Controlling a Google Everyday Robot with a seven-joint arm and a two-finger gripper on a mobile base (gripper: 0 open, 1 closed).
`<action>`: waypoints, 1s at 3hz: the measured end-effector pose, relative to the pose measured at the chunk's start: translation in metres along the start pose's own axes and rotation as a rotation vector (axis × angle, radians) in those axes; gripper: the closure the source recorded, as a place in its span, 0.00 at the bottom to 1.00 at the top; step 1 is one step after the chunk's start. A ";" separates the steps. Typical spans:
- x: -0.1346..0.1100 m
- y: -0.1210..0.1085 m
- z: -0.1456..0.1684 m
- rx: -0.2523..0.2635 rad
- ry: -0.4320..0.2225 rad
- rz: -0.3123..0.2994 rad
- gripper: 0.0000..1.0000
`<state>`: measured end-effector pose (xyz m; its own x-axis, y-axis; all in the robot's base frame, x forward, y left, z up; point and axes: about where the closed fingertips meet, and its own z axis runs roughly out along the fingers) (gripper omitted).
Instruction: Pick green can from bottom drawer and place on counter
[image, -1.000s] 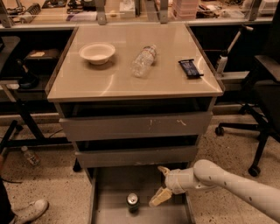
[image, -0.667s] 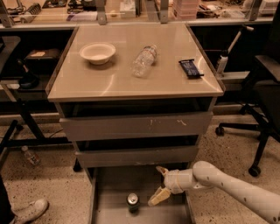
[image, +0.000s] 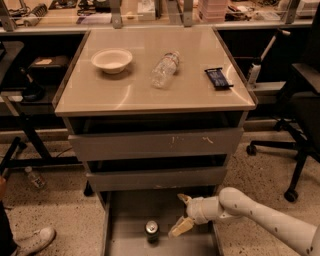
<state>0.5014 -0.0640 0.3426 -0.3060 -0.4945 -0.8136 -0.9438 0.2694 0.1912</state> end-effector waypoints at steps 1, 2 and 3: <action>0.025 -0.001 0.023 -0.038 -0.087 0.027 0.00; 0.051 -0.002 0.052 -0.080 -0.154 0.031 0.00; 0.063 0.000 0.078 -0.122 -0.188 0.057 0.00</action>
Offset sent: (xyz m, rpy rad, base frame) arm -0.0092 0.0248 -0.1125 0.2614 0.0227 0.0342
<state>0.4921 -0.0310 0.2485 -0.3415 -0.3157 -0.8853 -0.9372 0.1854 0.2954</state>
